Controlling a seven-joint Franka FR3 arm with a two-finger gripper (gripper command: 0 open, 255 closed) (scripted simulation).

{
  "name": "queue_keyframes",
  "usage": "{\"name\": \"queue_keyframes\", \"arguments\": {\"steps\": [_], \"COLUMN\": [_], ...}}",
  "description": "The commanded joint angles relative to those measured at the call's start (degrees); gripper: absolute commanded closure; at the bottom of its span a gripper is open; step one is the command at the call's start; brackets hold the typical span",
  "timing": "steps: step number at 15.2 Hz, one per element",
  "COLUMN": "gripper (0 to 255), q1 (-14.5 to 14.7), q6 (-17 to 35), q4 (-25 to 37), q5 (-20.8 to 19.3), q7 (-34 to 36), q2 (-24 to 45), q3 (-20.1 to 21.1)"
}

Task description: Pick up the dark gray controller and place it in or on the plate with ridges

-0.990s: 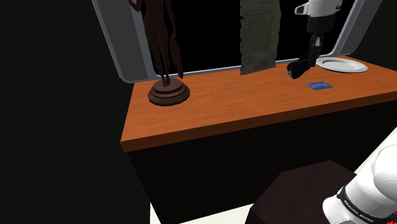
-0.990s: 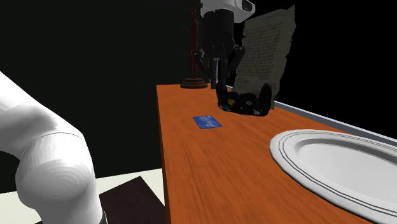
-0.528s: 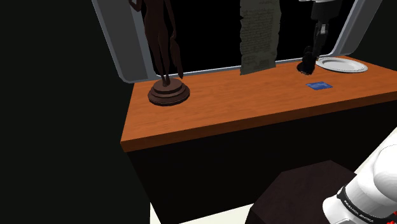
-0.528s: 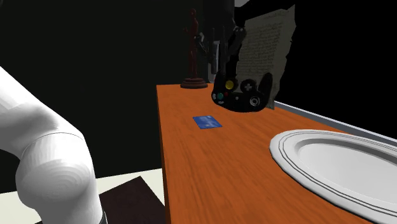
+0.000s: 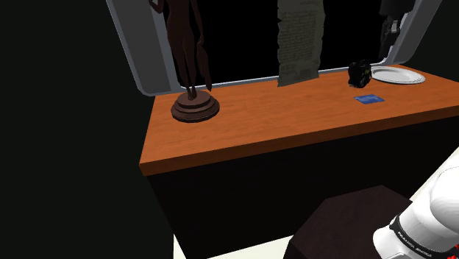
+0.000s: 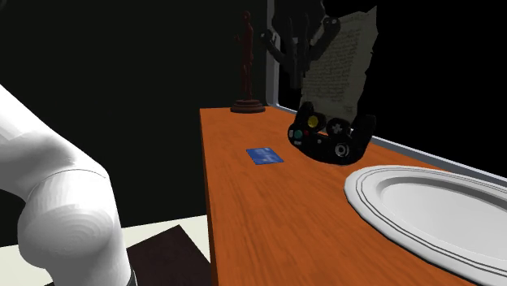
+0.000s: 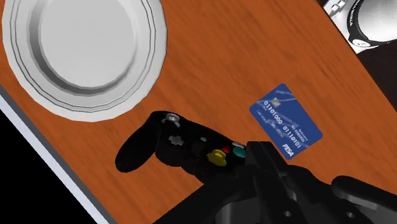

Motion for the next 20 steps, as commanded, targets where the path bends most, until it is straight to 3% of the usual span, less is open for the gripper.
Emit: {"name": "queue_keyframes", "arguments": {"steps": [1,5,6,14,20], "gripper": [0,0,0,0,0], "q1": [0.0,8.2,9.3,8.6,8.6], "q6": [0.0,0.1,0.0,5.5,5.5], "q4": [0.0,5.2,6.0,-2.3,-2.3], "q5": [0.0,3.5,4.1,3.0,3.0], "q7": [0.0,-37.7,-43.1,-42.0,-42.0], "q2": [0.0,8.9,10.3,7.4,7.4], "q3": [0.0,-10.7,-11.9,-11.9,-11.9]}}
